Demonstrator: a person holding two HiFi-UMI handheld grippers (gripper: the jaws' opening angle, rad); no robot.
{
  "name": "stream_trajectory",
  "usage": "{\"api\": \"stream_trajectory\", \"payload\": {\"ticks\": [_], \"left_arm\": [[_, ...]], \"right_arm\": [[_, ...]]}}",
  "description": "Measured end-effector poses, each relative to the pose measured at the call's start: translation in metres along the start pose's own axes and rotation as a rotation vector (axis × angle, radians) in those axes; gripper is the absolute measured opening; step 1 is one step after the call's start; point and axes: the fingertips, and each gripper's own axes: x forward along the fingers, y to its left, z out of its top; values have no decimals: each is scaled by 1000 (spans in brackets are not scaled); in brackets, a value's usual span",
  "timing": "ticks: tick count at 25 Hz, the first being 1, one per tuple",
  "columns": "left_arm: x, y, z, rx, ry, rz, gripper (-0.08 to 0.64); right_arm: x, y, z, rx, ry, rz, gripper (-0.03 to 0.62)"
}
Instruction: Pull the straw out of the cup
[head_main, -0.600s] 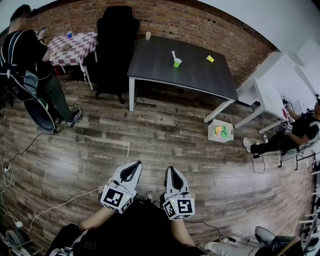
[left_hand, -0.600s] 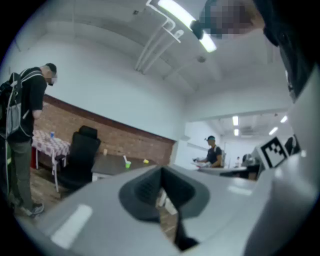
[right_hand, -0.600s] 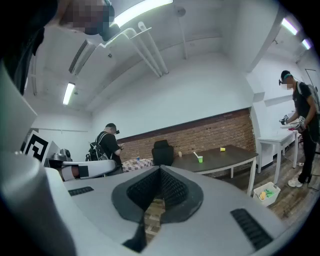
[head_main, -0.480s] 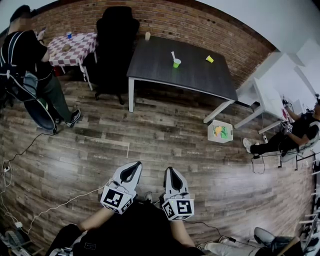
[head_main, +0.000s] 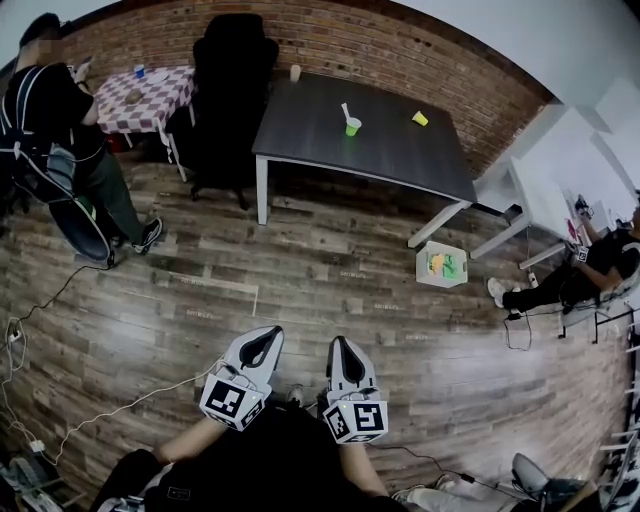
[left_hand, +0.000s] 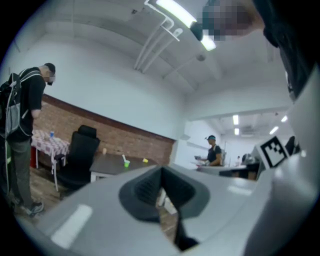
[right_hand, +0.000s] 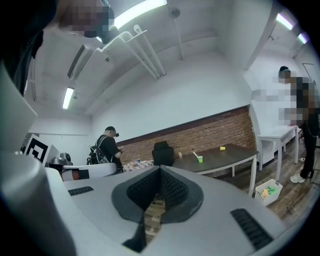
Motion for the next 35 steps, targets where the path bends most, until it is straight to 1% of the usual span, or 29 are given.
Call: {"api": "stream_trajectory", "payload": {"ticks": [4, 7, 11, 16, 21, 26, 31, 35], "left_arm": [[8, -8, -1, -2, 3, 5, 5], [17, -21, -2, 1, 2, 5, 5], [29, -41, -5, 5, -7, 14, 5], [46, -70, -9, 23, -2, 29, 5], [57, -92, -17, 30, 9, 28, 5], [67, -89, -18, 14, 15, 46, 5], [89, -81, -20, 7, 13, 37, 5], [110, -63, -16, 9, 2, 23, 5]], "right_arm": [[-3, -11, 3, -1, 3, -2, 5], [-11, -24, 2, -15, 14, -3, 5], [-22, -45, 1, -10, 16, 1, 5], [-35, -68, 5, -5, 21, 30, 5], [-37, -89, 12, -26, 16, 62, 5], [-35, -98, 13, -14, 18, 57, 5], [-20, -108, 12, -12, 24, 41, 5], [5, -118, 14, -20, 22, 23, 5]]}}
